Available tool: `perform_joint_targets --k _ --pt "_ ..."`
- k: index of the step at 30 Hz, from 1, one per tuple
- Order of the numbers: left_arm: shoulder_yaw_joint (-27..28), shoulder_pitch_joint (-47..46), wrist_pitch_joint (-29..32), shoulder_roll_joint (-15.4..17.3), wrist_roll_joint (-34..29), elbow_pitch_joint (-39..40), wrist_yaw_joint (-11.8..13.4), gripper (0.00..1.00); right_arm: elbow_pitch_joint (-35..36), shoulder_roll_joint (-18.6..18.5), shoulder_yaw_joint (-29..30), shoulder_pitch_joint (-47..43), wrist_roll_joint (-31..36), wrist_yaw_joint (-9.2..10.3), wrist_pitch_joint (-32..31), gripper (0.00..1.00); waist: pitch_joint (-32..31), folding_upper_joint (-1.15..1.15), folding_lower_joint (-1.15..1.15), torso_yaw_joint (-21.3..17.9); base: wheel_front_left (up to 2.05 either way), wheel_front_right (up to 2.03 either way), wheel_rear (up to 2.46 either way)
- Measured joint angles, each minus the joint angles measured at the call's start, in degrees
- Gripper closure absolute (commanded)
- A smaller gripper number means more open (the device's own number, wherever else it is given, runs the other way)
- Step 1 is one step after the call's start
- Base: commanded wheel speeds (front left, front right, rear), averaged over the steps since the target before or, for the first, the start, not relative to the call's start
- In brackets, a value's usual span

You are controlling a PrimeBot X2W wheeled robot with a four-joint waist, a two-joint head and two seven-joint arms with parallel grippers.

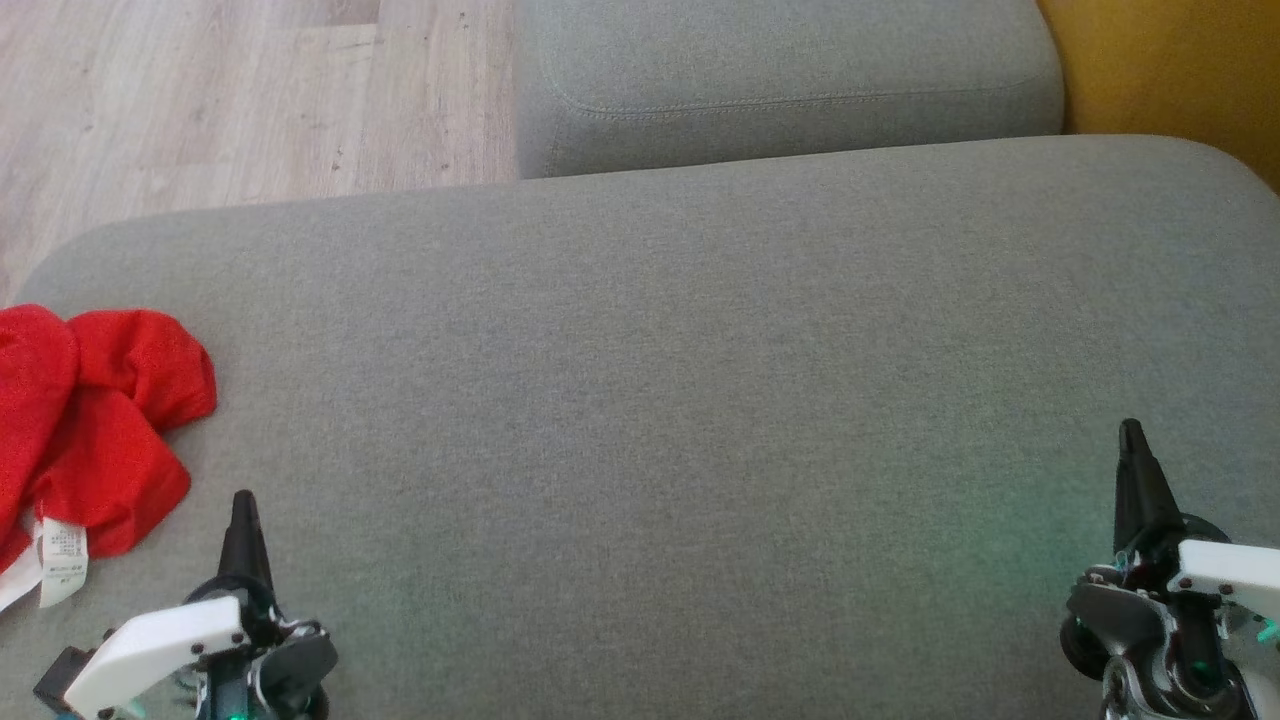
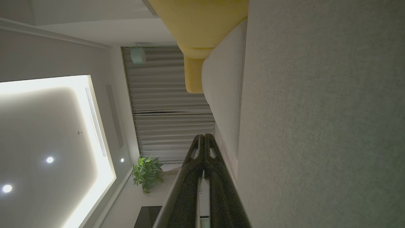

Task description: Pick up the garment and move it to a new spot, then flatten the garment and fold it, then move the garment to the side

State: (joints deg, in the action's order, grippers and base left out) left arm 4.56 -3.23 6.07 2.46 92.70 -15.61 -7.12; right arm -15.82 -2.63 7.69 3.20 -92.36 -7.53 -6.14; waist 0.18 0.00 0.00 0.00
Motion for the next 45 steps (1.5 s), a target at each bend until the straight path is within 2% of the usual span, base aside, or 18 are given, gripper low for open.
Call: perform_joint_targets --k 22,23,29,35,45 --pt "0.00 0.00 0.00 0.00 0.00 0.00 0.00 1.00 0.00 0.00 0.00 0.00 0.00 0.00 0.00 1.00 0.00 0.00 0.00 0.00 0.00 0.00 0.00" --pt "-0.01 0.01 -0.01 -0.01 0.00 -0.07 0.02 0.00 -0.07 0.00 0.00 -0.01 0.00 0.00 0.00 0.00 0.00 0.00 0.00 0.00 0.00 0.00 0.00" --pt "-0.51 3.45 -0.10 -0.52 0.00 -4.80 0.08 0.00 -4.86 0.42 -0.40 -3.64 0.00 0.00 0.07 0.00 -0.02 0.00 0.00 0.00 0.00 0.00 0.00" --pt "-0.85 4.31 -0.69 -0.59 -0.23 -4.78 0.08 0.00 -4.72 0.45 -1.62 -4.31 0.02 0.00 0.65 0.00 -0.27 0.00 0.00 0.03 0.00 0.00 0.00" --pt "-1.02 4.34 -2.33 -0.59 -6.91 -3.26 0.29 0.00 -4.34 0.45 -2.98 -4.30 3.90 0.00 2.35 0.00 -0.66 0.00 0.00 0.10 0.00 0.00 0.00"
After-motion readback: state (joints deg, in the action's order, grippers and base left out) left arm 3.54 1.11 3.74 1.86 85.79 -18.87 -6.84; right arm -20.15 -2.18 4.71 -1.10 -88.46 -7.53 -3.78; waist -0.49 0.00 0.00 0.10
